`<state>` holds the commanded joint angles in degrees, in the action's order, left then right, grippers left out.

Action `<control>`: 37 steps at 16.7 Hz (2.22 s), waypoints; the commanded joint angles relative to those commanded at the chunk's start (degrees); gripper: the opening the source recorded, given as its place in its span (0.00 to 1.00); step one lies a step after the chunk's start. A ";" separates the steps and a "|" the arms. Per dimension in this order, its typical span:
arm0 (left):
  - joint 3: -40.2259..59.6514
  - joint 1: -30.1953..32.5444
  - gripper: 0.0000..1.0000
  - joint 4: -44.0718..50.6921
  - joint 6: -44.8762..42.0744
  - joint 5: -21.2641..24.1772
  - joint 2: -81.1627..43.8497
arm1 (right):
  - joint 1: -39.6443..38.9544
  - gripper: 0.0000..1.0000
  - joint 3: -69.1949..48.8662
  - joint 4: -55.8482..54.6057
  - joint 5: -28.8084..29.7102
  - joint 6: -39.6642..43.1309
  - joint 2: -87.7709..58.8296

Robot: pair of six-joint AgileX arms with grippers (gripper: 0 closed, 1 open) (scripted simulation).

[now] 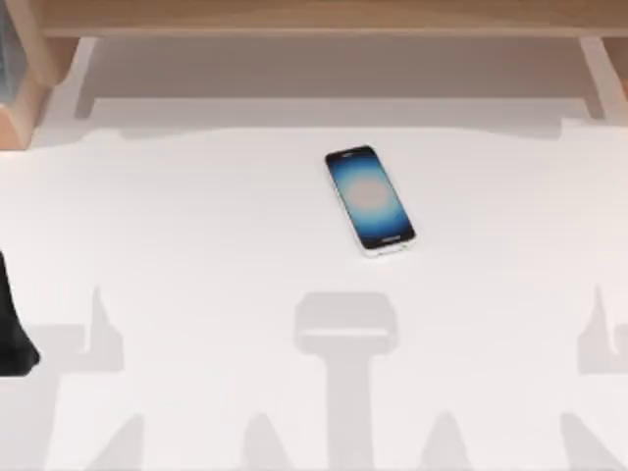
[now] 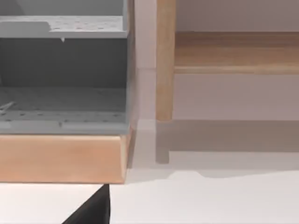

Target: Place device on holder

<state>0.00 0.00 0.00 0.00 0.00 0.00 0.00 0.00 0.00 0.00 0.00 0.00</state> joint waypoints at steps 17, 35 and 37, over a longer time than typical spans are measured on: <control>0.00 0.00 1.00 0.00 0.00 0.00 0.00 | -19.60 1.00 -51.23 29.89 -4.50 3.69 -65.07; 0.00 0.00 1.00 0.00 0.00 0.00 0.00 | -30.56 1.00 -127.57 66.34 2.08 -11.87 -141.28; 0.00 0.00 1.00 0.00 0.00 0.00 0.00 | -30.37 1.00 -130.87 67.19 2.72 -13.26 -143.09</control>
<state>0.00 0.00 0.00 0.00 0.00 0.00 -30.37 -130.87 67.19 2.72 -13.26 -143.09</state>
